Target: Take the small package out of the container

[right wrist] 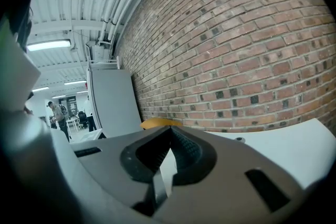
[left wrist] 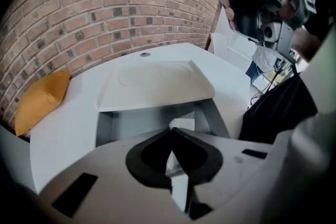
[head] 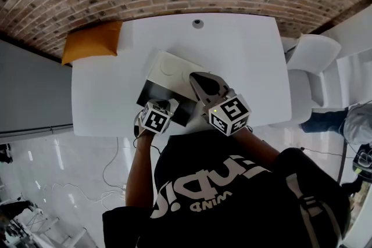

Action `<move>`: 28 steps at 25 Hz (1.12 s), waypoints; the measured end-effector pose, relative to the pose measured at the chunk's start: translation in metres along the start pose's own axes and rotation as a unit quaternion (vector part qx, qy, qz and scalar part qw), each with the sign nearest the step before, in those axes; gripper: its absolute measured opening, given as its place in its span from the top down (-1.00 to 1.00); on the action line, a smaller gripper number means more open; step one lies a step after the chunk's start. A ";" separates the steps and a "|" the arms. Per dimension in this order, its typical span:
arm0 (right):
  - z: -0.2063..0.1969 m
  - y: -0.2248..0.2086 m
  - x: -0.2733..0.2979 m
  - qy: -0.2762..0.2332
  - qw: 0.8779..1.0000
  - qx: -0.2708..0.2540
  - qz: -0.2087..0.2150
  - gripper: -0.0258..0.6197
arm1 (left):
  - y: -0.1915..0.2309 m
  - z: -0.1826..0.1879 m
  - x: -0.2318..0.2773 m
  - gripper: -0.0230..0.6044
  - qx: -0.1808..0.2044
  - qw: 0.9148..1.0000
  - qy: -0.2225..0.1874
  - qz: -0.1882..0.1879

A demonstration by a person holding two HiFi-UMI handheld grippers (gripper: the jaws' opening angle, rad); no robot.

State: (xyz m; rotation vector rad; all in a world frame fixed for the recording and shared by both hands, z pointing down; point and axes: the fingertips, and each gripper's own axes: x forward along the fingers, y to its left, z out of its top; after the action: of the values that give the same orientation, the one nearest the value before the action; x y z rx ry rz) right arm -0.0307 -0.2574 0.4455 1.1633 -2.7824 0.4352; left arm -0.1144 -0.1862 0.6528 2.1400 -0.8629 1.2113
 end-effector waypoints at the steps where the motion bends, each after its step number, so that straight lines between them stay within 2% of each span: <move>1: 0.000 0.001 -0.001 0.001 1.000 0.000 0.001 0.92 | -0.001 0.001 -0.003 0.90 0.000 1.000 -0.005 0.002; 15: -0.003 0.015 -0.006 0.005 1.000 -0.009 0.008 0.92 | -0.002 0.027 -0.058 0.90 -0.011 0.994 -0.094 0.045; 24: -0.007 0.024 -0.010 0.007 1.000 -0.011 0.009 0.92 | 0.003 0.048 -0.102 0.90 -0.029 0.983 -0.161 0.080; 28: -0.007 0.027 -0.010 0.006 1.000 -0.013 0.010 0.92 | 0.007 0.058 -0.124 0.90 -0.035 0.975 -0.193 0.100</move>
State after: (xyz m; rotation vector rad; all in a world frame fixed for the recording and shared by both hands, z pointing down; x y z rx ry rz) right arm -0.0423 -0.2304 0.4443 1.1252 -2.7832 0.4052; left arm -0.1372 -0.1984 0.5180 2.3110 -1.2933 0.8462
